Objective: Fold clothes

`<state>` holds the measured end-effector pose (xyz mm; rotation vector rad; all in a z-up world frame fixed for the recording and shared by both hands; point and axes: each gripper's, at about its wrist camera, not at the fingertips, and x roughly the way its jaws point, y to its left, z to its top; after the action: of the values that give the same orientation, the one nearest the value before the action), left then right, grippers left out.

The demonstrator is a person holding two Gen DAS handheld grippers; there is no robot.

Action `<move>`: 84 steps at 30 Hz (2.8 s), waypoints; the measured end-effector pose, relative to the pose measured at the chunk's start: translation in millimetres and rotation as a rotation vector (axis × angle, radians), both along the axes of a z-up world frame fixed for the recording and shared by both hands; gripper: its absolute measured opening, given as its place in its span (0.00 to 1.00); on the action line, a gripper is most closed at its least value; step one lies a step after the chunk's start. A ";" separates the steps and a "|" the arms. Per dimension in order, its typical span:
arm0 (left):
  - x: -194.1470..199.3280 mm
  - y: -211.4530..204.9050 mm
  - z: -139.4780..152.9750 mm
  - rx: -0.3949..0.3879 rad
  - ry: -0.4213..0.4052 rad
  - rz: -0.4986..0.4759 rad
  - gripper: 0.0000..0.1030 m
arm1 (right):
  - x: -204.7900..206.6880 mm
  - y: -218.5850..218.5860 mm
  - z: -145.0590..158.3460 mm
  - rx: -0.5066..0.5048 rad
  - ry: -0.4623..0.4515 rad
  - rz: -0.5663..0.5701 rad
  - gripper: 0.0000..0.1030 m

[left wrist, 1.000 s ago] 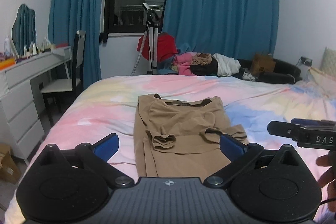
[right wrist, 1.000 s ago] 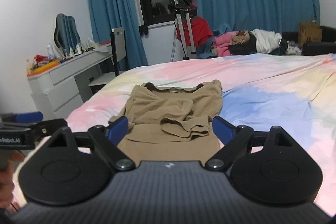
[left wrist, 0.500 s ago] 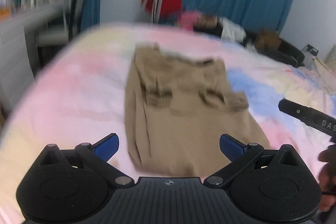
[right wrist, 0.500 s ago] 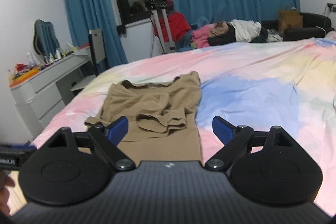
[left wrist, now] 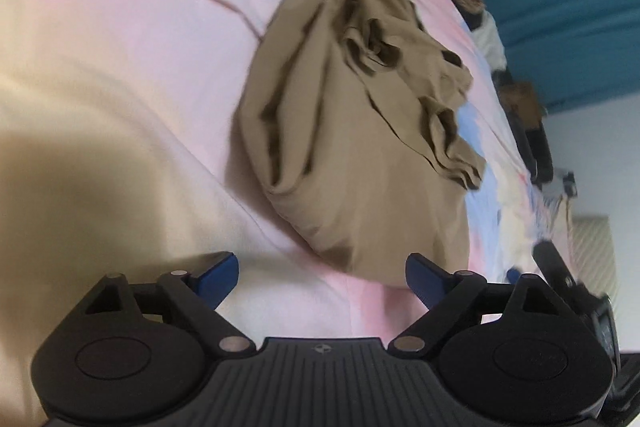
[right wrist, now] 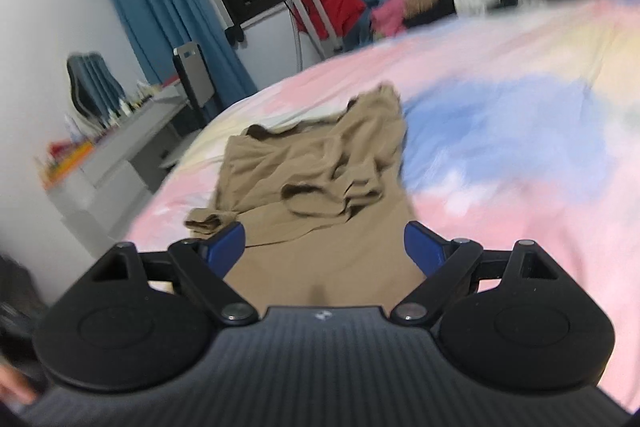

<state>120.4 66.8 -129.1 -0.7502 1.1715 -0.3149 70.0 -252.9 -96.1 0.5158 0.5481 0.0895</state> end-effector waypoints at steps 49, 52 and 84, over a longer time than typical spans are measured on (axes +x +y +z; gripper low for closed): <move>-175.5 23.4 126.9 -0.128 -0.217 0.216 0.12 | -168.5 -29.9 29.1 0.597 0.074 -0.198 0.11; -173.2 22.1 134.0 -0.135 -0.214 0.229 0.12 | -176.9 -31.6 35.7 0.595 0.101 -0.199 0.11; 125.7 -39.9 26.0 0.223 -0.208 0.072 0.16 | 113.5 -46.1 -59.9 0.449 0.299 -0.211 0.14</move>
<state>246.1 26.8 -103.1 -0.5489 0.9619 -0.1930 183.4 -299.0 -156.0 1.0322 0.7672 -0.0696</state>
